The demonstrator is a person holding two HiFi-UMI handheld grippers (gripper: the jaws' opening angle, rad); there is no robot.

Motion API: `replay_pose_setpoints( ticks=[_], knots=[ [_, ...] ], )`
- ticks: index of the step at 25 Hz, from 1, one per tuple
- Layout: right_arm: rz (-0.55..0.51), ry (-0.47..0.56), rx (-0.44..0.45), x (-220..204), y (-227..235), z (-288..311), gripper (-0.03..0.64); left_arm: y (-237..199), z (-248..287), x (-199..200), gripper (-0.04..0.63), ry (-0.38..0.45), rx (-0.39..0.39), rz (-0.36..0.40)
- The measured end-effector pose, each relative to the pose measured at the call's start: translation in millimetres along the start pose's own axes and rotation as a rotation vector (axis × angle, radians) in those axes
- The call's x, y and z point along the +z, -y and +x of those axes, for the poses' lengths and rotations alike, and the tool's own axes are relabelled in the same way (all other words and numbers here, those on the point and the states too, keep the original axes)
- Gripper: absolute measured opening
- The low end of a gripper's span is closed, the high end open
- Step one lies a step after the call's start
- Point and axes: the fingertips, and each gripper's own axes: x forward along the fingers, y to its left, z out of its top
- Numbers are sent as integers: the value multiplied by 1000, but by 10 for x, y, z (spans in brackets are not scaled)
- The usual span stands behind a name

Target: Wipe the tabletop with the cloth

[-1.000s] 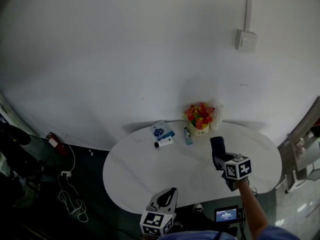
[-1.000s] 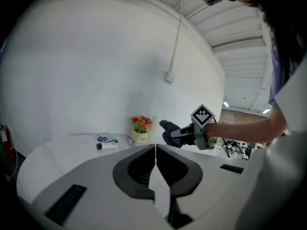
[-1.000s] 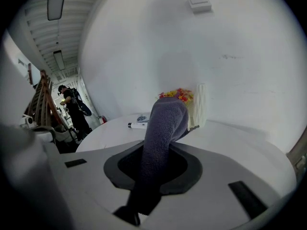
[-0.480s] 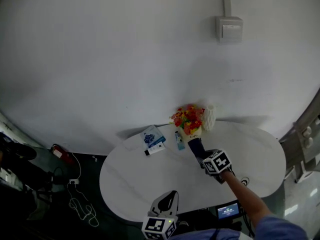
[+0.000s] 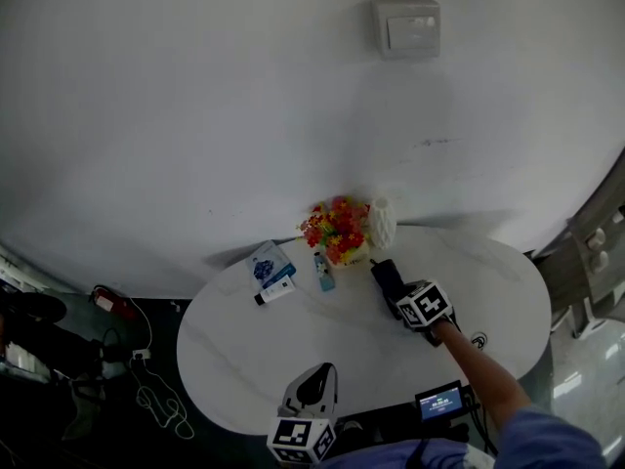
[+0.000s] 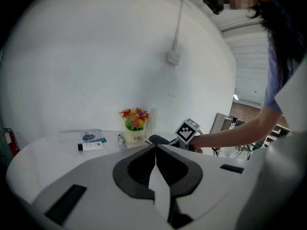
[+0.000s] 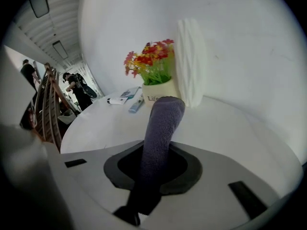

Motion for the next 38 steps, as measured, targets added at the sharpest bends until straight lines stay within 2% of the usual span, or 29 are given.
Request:
replay_pose_setpoints(
  ticks=[12, 16, 21, 28, 33, 38],
  knots=[
    [237, 29, -230, -690, 1469, -859, 72, 497, 451, 109, 17, -24, -116, 50],
    [300, 39, -324, -981, 1884, -1225, 72, 715, 602, 125, 17, -31, -175, 97],
    [377, 26, -433, -1463, 2297, -1679, 72, 950, 711, 268, 17, -2, -225, 116],
    [452, 4, -560, -1955, 2732, -2186, 72, 1058, 674, 290, 17, -2, -234, 139],
    [488, 24, -582, -2051, 2764, -2312, 72, 1035, 607, 242, 17, -11, -221, 143],
    [441, 106, -514, -1756, 2502, -2312, 72, 1009, 516, 251, 17, 7, -203, 138]
  ],
)
